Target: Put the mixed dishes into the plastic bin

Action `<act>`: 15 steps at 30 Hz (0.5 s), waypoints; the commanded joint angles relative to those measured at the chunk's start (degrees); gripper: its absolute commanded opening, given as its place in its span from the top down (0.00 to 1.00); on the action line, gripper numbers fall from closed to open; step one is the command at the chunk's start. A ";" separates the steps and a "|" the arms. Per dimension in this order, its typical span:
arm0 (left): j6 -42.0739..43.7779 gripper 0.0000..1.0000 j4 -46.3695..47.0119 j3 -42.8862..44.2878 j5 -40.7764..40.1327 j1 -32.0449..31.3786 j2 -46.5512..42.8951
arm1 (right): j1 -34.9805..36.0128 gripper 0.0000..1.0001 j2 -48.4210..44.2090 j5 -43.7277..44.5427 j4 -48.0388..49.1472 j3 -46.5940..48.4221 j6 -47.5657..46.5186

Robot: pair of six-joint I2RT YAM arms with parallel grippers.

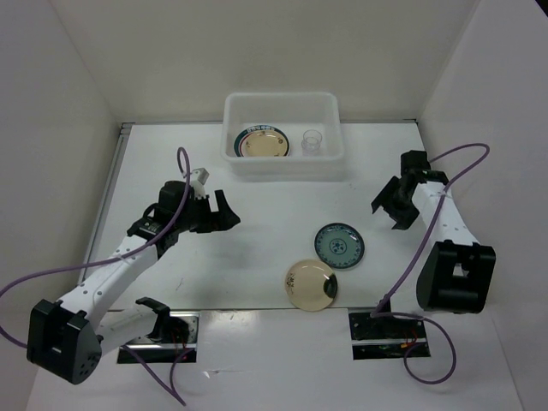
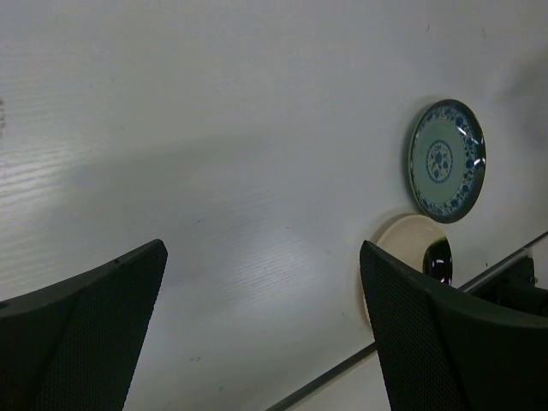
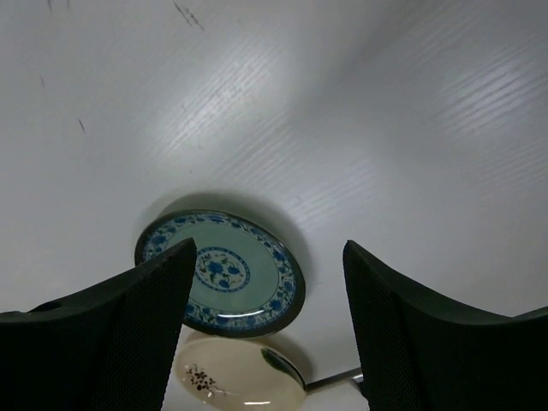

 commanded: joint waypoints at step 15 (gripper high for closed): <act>-2.10 0.00 2.20 -0.78 -0.24 -0.34 -0.66 | -0.18 0.32 14.80 -16.35 4.02 -5.56 -5.83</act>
